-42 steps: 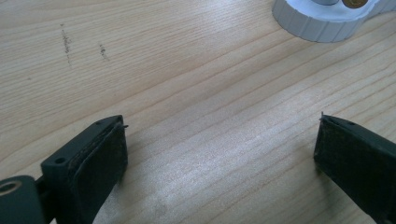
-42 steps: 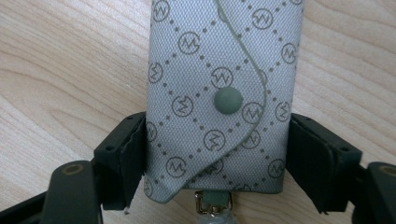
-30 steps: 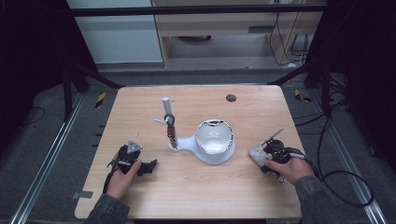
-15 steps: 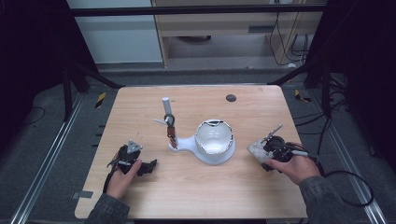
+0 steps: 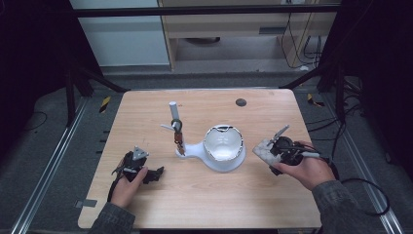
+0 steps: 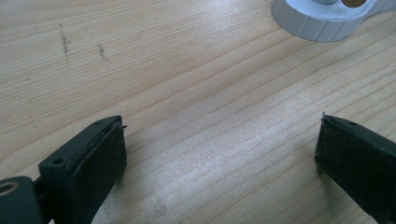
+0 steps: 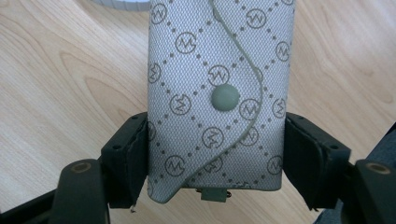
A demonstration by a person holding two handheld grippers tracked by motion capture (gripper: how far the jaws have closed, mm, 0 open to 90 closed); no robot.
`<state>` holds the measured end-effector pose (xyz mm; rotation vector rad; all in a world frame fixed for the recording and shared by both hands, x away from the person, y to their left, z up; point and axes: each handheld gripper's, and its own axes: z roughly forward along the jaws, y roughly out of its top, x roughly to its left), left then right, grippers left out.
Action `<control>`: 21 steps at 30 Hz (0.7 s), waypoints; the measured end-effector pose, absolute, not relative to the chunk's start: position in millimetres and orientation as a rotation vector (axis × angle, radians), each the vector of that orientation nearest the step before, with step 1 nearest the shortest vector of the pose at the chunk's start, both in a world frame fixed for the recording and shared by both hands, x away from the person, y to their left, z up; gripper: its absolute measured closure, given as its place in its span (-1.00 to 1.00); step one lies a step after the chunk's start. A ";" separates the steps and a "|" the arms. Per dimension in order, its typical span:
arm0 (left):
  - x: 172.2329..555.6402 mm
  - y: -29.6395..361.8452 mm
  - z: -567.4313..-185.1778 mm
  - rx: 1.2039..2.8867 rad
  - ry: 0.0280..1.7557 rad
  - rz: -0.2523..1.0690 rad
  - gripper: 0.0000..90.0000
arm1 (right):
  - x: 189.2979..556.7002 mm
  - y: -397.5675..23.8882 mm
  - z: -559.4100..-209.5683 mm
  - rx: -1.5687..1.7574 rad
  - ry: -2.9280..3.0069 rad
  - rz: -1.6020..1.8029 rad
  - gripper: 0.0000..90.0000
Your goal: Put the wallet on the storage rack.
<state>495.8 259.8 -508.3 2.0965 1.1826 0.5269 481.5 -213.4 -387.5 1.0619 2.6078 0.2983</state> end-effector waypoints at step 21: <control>495.8 259.6 -508.4 2.098 1.180 0.526 -0.97 | 476.4 -177.1 -364.1 0.867 2.631 0.256 -0.34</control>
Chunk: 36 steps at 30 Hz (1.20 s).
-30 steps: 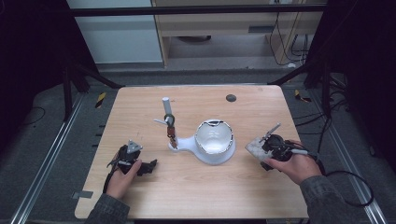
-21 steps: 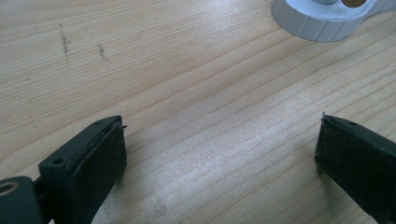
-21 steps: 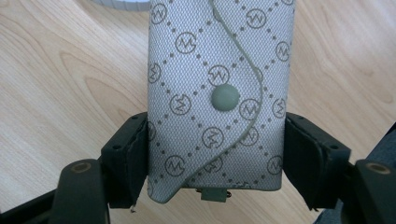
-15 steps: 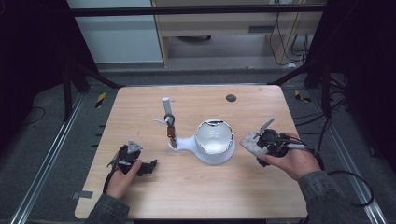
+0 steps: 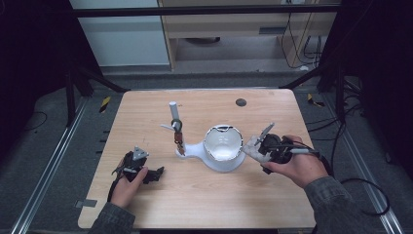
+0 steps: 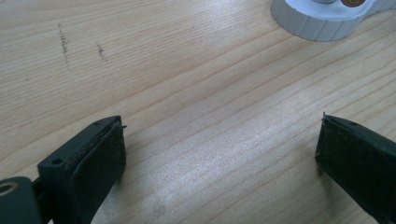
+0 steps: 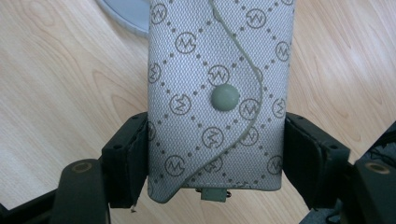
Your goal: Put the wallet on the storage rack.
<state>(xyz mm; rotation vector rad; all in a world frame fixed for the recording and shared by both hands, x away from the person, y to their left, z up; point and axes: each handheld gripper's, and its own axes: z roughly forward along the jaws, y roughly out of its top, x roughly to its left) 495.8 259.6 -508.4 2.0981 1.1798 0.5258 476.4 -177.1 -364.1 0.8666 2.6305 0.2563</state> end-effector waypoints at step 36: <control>495.8 259.3 -508.4 2.100 1.173 0.524 -0.97 | 505.9 -95.8 -369.1 0.667 2.728 0.162 -0.35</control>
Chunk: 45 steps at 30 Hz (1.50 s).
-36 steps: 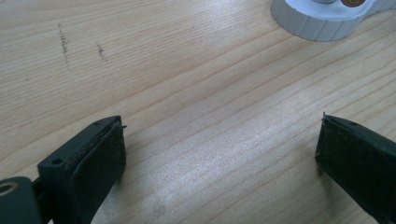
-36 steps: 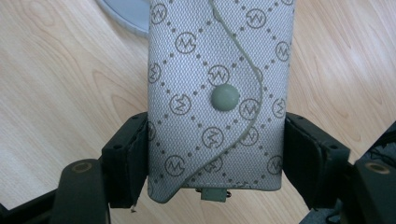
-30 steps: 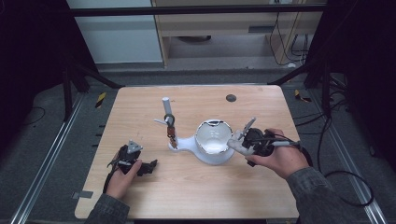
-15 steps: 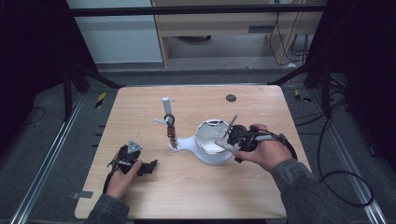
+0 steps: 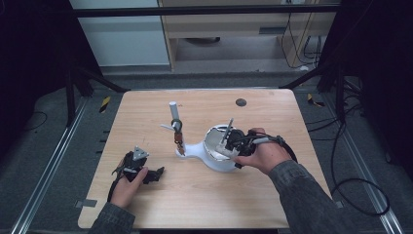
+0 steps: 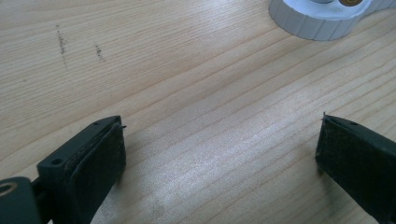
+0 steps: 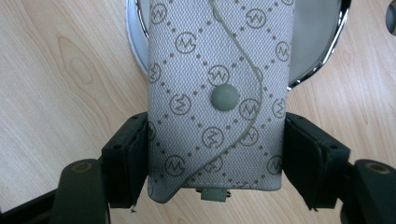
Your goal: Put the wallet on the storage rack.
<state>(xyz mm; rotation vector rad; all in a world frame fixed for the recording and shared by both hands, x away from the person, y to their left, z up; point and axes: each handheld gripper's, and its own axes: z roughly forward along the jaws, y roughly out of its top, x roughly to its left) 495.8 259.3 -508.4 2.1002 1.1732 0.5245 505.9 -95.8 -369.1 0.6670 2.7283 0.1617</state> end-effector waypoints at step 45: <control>495.8 259.4 -508.2 2.106 1.171 0.522 -0.98 | 518.1 -79.7 -371.0 0.655 2.760 0.089 -0.35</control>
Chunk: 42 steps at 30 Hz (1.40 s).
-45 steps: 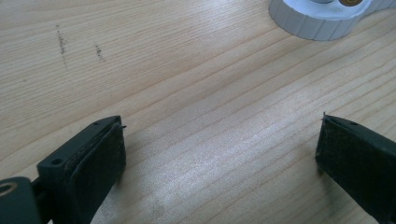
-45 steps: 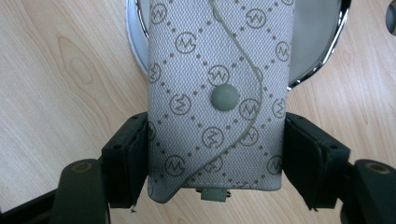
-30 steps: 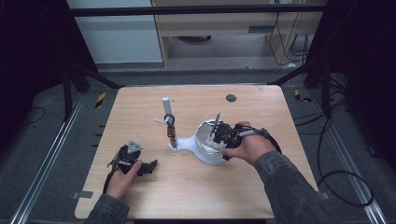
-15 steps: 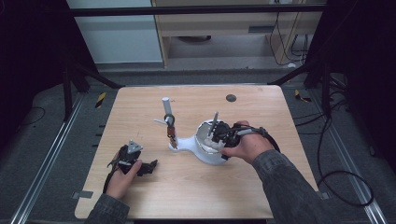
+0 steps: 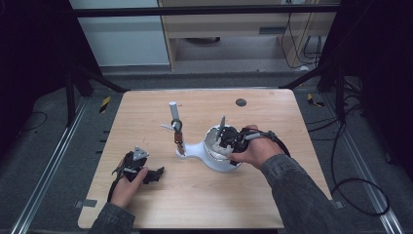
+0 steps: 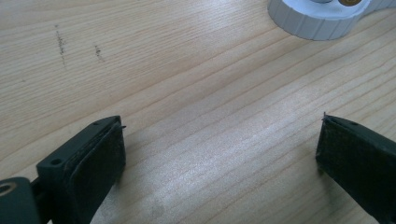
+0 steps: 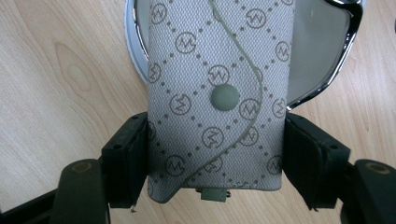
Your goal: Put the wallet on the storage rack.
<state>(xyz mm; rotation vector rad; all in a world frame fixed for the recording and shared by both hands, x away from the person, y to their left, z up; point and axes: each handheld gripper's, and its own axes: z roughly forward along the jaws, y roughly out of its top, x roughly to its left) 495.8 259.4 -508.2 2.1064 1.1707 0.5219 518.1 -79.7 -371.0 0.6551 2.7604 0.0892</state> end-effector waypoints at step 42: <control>496.0 258.9 -508.3 2.106 1.167 0.520 -0.98 | 539.1 -63.5 -383.2 0.662 2.784 0.058 -0.35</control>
